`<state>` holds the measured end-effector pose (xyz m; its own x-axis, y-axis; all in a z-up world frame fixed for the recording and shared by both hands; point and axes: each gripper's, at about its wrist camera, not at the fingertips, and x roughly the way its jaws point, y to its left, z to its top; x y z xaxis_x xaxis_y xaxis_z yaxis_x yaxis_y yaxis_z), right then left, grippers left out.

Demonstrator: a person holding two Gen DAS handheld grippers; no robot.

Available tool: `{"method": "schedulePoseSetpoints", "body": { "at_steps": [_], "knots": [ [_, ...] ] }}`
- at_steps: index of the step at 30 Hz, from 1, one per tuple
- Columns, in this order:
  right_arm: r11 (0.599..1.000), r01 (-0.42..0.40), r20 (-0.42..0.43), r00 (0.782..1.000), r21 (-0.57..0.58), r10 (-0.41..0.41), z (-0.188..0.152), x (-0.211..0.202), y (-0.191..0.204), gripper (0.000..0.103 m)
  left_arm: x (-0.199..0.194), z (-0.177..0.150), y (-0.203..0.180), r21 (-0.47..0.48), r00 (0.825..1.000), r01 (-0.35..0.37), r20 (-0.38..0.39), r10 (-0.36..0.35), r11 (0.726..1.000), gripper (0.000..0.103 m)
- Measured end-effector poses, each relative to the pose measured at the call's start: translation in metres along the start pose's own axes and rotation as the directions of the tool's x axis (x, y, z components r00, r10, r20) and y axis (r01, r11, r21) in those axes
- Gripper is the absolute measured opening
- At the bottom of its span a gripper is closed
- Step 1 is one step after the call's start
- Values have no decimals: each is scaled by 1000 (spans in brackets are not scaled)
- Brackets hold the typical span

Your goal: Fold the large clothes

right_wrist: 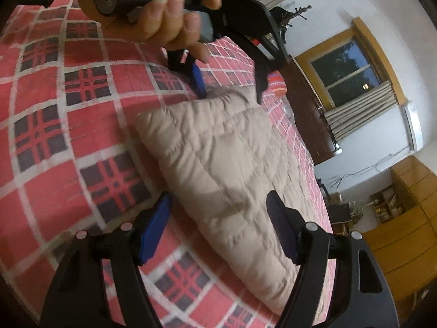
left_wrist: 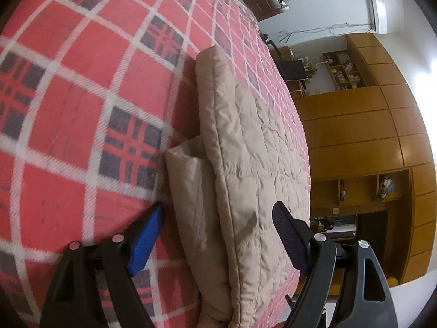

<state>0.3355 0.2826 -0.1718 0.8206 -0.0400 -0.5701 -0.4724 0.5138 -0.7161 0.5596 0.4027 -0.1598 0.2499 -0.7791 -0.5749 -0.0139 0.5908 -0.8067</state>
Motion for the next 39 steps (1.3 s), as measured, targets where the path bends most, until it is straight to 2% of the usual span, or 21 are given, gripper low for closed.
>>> {"method": "schedulePoseSetpoints", "body": {
  "at_steps": [10, 13, 17, 24, 39],
  "knots": [
    [999, 26, 12, 1000, -31, -25, 13, 7, 12, 68, 15, 12, -11, 5, 999, -8, -34, 8, 1000, 75],
    [999, 24, 14, 1000, -30, -23, 16, 8, 17, 68, 17, 15, -9, 2, 999, -16, -47, 16, 1000, 71],
    [1000, 11, 14, 1000, -2, -11, 16, 8, 18, 68, 16, 18, -4, -10, 997, -31, -68, 31, 999, 57],
    [1000, 12, 21, 1000, 9, -12, 22, 9, 19, 67, 17, 20, -7, 0, 995, -50, -91, 50, 999, 46],
    [996, -37, 30, 999, 86, 34, 23, 4, 4, 52, 16, 27, -15, -3, 992, -74, -100, 74, 997, 38]
  ]
}}
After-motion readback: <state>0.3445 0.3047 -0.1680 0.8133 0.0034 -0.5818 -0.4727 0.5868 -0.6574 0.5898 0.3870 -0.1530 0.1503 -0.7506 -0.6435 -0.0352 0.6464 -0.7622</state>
